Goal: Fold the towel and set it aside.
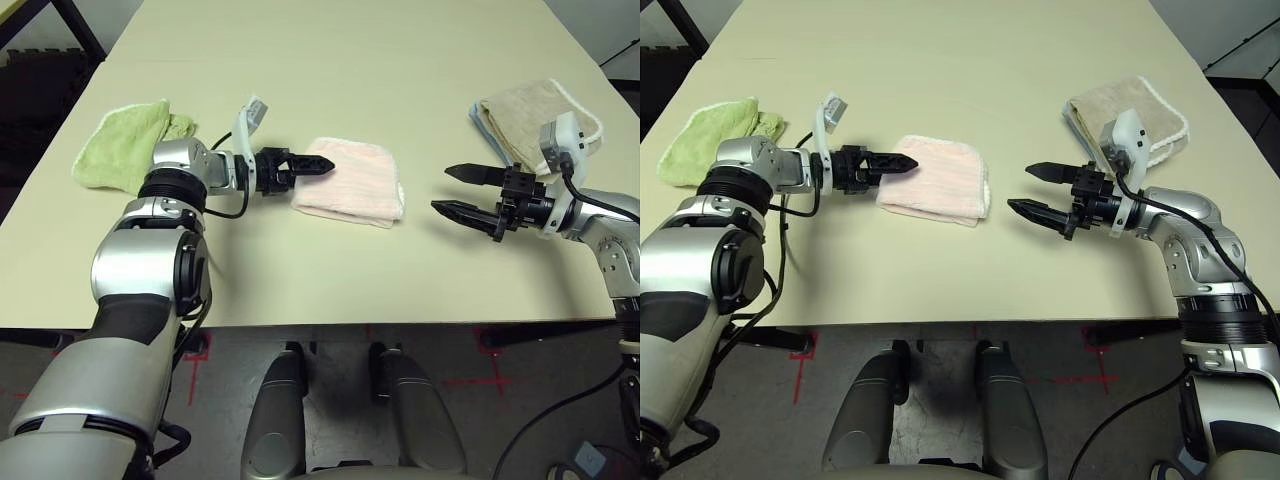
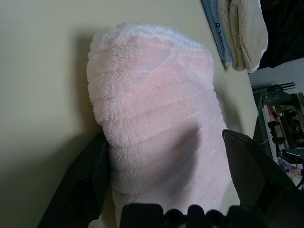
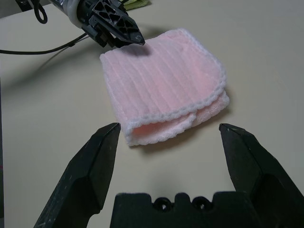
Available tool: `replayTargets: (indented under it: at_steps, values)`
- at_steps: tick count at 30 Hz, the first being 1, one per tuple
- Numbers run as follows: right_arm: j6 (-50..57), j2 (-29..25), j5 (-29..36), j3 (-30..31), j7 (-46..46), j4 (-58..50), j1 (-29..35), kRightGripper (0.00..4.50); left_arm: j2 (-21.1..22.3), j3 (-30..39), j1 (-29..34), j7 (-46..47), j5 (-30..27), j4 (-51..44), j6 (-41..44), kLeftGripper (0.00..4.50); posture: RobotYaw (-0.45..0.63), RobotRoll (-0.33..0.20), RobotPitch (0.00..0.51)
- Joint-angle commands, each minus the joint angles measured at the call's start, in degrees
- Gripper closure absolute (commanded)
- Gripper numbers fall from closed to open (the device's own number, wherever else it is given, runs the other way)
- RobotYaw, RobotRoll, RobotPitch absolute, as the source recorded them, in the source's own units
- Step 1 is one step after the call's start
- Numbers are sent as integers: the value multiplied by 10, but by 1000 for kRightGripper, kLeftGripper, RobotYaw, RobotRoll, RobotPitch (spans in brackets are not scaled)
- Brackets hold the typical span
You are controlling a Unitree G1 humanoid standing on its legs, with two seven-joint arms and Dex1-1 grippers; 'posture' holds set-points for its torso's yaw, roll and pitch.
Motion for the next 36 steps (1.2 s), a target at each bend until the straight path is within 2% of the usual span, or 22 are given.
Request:
replayTargets:
  at_steps: [1, 4, 12, 17, 21, 24, 30, 36]
  values:
    - [-1, -7, 4, -5, 1, -8, 2, 0, -5, -8, -6, -15, 11, 11, 9, 388, -20, 0, 247]
    - [-2, -6, 3, -5, 1, -6, 2, 0, -3, -15, -7, -32, 16, 10, 18, 1349, -20, 0, 245]
    - [-7, -6, 0, -5, -2, -3, 1, 0, -3, -26, -7, -59, 19, 7, 35, 4390, -18, 0, 237]
    - [-11, -5, -1, -4, -4, 1, 0, 0, -2, -18, -7, -65, 11, 3, 44, 4453, -14, 0, 231]
    - [-10, 1, 2, -7, -10, 6, -1, 0, 5, 19, -9, -48, -15, -2, 48, 4453, -10, 0, 224]
    - [-19, 10, 3, -8, -14, 13, -1, 0, 17, 38, -7, -49, -29, -14, 60, 4453, -5, 0, 223]
    - [-69, 27, -11, 1, -9, 44, -12, 0, 45, 33, 12, -81, -40, -73, 72, 4453, 23, 0, 224]
    - [-79, 39, -17, 9, -7, 62, -28, 0, 79, 93, -13, -44, -81, -109, 68, 4453, 42, 0, 222]
